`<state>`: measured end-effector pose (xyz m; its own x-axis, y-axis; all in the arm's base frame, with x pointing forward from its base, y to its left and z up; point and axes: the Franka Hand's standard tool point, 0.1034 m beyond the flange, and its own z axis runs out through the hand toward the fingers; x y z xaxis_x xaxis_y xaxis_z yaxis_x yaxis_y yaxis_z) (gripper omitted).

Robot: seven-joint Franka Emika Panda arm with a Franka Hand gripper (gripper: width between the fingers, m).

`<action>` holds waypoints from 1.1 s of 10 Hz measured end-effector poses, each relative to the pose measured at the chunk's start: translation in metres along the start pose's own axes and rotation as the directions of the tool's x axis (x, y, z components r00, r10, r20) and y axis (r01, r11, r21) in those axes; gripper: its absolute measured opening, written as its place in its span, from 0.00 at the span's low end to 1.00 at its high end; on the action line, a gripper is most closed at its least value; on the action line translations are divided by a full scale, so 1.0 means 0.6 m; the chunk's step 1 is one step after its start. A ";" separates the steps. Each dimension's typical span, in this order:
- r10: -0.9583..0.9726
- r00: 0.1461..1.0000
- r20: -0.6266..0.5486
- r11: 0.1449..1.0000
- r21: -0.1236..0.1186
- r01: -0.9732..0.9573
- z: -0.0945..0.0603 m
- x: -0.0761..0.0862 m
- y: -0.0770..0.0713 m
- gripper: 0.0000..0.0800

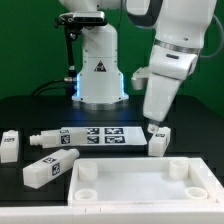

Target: Assemble desk

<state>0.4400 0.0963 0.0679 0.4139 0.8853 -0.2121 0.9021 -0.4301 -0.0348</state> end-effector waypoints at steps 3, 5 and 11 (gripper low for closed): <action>0.217 0.976 -0.006 0.976 0.011 -0.217 -0.009 -0.001 0.011 0.81; 0.346 0.938 -0.004 0.938 0.013 -0.346 -0.009 0.000 0.010 0.81; 0.943 0.322 0.088 0.308 0.146 -0.940 0.009 0.018 0.037 0.81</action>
Offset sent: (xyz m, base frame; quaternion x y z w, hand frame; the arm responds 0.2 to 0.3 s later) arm 0.0000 0.0000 0.0000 0.0000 0.0000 0.1938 0.9810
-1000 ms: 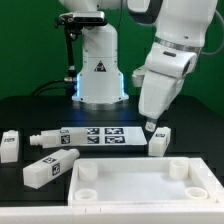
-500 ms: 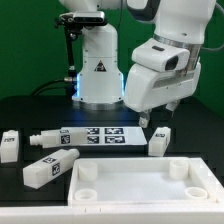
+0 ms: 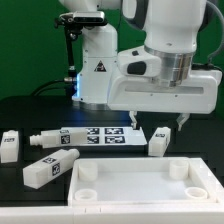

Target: Assemble desk

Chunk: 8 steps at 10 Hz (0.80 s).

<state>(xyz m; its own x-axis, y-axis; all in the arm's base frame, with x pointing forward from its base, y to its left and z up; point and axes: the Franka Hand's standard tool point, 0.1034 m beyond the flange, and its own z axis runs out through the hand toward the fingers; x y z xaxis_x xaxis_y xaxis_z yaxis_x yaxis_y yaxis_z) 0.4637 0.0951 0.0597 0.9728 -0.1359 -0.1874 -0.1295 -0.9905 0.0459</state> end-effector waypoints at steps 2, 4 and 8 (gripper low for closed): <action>0.060 0.998 0.003 0.998 0.001 -0.060 0.002 -0.003 -0.005 0.81; 0.062 0.998 0.022 0.998 0.019 -0.062 0.005 -0.005 -0.003 0.81; 0.102 0.929 0.355 0.986 0.090 -0.143 0.024 -0.005 0.015 0.81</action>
Offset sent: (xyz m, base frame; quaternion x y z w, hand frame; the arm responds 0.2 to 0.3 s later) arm 0.0000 0.0000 0.0000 0.0000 -0.0650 0.0000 0.9979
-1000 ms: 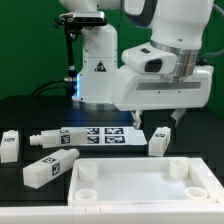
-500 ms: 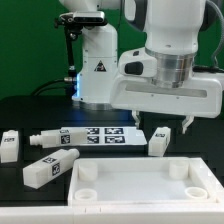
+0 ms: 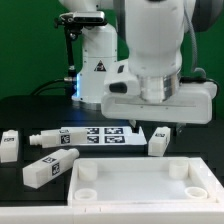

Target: Assemble desk

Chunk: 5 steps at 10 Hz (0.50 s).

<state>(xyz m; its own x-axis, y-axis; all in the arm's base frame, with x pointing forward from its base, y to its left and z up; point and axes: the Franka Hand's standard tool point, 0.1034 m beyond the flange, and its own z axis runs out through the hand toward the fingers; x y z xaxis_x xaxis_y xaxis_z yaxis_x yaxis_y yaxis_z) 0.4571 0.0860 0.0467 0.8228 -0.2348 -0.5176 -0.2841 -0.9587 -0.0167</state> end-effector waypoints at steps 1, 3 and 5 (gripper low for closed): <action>0.002 1.000 0.028 1.000 0.000 -0.002 -0.004 0.013 -0.002 0.81; 0.006 0.988 0.155 1.000 -0.019 -0.004 0.006 -0.006 0.007 0.81; 0.063 0.946 0.319 0.995 0.056 -0.086 0.025 -0.011 -0.020 0.81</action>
Offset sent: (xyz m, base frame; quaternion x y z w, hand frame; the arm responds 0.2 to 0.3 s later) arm 0.0000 0.0000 0.0000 0.0000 -0.1938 0.0000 0.9810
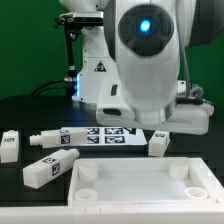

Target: Assemble desk

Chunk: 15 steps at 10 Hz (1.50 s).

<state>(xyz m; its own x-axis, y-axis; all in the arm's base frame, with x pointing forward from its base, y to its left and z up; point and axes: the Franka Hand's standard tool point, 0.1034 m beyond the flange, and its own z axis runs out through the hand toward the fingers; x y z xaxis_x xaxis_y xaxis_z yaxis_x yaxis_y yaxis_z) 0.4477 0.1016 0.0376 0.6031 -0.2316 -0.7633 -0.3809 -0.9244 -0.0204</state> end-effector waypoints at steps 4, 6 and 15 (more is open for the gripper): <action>0.005 1.000 0.009 1.000 0.016 -0.006 0.005 0.001 -0.003 0.81; 0.040 0.996 0.085 0.997 0.063 -0.046 0.027 0.006 0.013 0.81; 0.078 0.979 0.188 0.992 0.079 -0.094 0.060 0.017 0.028 0.64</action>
Offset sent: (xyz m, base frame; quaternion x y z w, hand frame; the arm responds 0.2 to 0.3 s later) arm 0.0000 0.0000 0.0000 0.0000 0.0000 0.0000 1.0000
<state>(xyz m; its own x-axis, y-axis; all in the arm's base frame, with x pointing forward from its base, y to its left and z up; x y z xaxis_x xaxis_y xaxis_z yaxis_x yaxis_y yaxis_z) 0.4220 0.0944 0.0060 0.4295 -0.2419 -0.8701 -0.4903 -0.8715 0.0003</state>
